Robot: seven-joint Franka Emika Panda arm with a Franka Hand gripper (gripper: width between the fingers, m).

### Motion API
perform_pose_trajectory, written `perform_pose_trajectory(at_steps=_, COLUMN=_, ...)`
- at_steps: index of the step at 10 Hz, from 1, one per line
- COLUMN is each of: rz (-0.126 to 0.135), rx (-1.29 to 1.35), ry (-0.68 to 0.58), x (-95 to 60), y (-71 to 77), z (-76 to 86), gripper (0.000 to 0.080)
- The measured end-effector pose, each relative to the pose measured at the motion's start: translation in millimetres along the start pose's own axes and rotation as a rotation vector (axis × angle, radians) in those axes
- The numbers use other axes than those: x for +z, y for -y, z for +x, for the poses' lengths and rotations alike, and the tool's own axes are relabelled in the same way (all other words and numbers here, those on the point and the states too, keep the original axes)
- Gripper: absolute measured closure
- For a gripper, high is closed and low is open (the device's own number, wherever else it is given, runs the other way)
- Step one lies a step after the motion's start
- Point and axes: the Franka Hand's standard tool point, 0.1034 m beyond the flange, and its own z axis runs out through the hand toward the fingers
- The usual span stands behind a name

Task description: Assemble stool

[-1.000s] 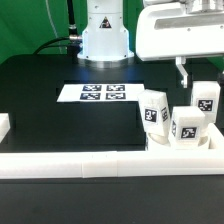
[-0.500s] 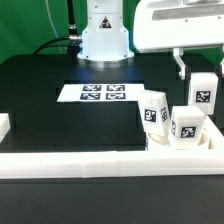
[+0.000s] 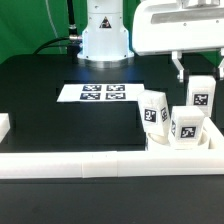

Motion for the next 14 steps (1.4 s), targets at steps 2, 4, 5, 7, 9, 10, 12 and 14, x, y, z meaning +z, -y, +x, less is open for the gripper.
perform_pose_trajectory(at_steps=2, rz=-0.005, rx=0.000, ry=0.010, x=1.3, y=-4.2, z=-7.3, gripper=0.0463)
perform_pose_trajectory(at_steps=4, rz=-0.004, rx=-0.004, ry=0.013, x=1.6, y=-2.1, z=-9.4, gripper=0.0463)
perform_pose_trajectory(at_steps=5, rz=-0.005, rx=-0.005, ry=0.015, x=2.9, y=-2.2, z=-10.7, gripper=0.0463)
perform_pose_trajectory(at_steps=7, rz=-0.007, rx=-0.008, ry=0.020, x=5.0, y=-1.5, z=-13.4, gripper=0.0463)
perform_pose_trajectory(at_steps=9, rz=-0.007, rx=-0.008, ry=0.020, x=5.2, y=-1.6, z=-13.5, gripper=0.0463)
perform_pose_trajectory(at_steps=10, rz=-0.007, rx=-0.008, ry=0.020, x=5.4, y=-1.7, z=-13.7, gripper=0.0463)
perform_pose_trajectory(at_steps=12, rz=-0.013, rx=-0.013, ry=0.022, x=9.3, y=-4.9, z=-15.6, gripper=0.0463)
perform_pose_trajectory(at_steps=14, rz=-0.013, rx=-0.022, ry=0.010, x=12.9, y=-5.5, z=-17.3, gripper=0.0463)
